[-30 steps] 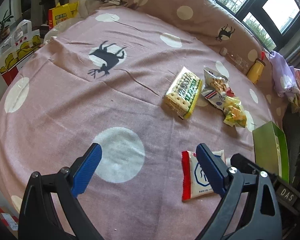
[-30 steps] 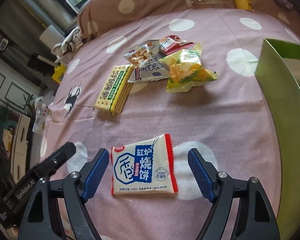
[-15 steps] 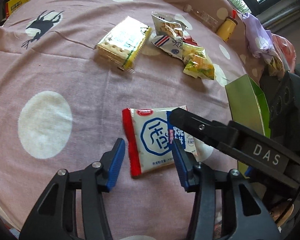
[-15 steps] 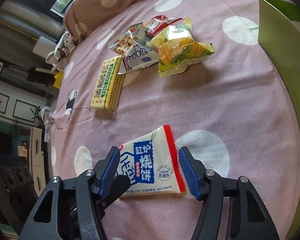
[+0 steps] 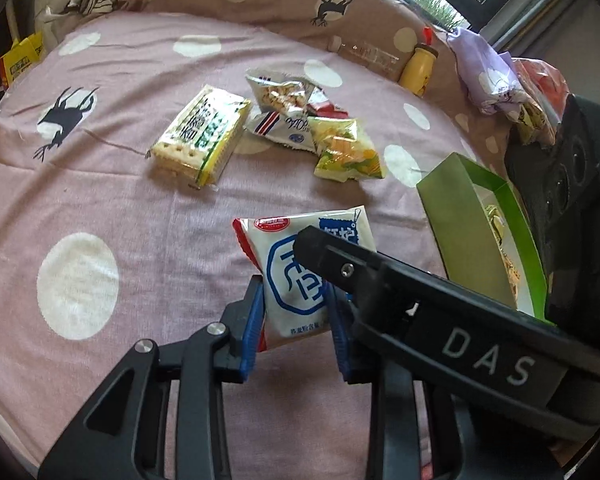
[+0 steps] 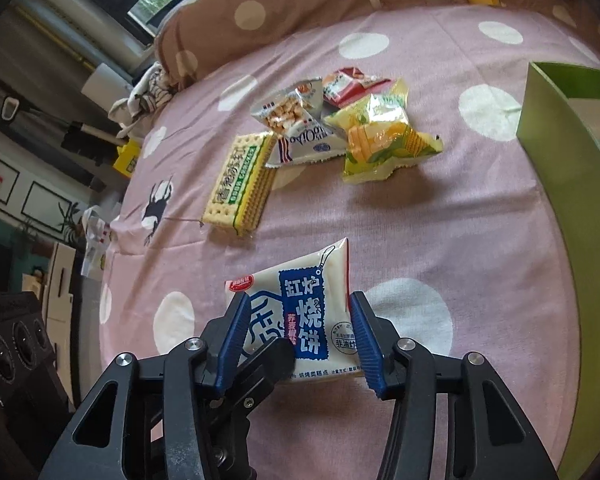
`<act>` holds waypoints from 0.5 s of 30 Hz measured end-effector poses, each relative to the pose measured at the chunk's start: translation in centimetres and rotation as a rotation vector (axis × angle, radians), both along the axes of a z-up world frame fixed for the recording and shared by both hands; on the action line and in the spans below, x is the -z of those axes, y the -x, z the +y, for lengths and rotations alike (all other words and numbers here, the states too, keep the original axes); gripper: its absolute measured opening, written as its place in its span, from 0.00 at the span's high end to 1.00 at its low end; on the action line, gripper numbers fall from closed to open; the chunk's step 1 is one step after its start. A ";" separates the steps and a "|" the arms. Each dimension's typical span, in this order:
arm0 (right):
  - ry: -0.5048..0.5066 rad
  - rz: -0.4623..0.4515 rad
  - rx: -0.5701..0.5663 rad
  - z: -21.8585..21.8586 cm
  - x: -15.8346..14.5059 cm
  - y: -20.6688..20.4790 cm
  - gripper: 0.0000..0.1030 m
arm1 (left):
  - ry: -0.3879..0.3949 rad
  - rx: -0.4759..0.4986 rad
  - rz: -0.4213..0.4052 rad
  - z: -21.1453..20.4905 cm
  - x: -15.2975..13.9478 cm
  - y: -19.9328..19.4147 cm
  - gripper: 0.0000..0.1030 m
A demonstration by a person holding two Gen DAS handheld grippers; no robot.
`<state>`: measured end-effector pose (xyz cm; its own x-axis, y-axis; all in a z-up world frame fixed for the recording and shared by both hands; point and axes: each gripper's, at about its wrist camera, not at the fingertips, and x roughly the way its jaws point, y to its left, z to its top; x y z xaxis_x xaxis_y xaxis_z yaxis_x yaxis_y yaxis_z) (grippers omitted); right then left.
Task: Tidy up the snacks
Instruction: 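Grasp the white-and-blue biscuit packet with the right gripper and lift, then carry the biscuit packet into the green box and release it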
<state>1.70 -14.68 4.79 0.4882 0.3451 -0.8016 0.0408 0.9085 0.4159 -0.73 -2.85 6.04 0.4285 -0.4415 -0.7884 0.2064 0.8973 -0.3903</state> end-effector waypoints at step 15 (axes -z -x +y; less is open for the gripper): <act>-0.061 -0.303 0.227 -9.1 -7.0 5.1 0.48 | -0.008 0.170 -0.279 -8.9 -6.3 1.9 0.69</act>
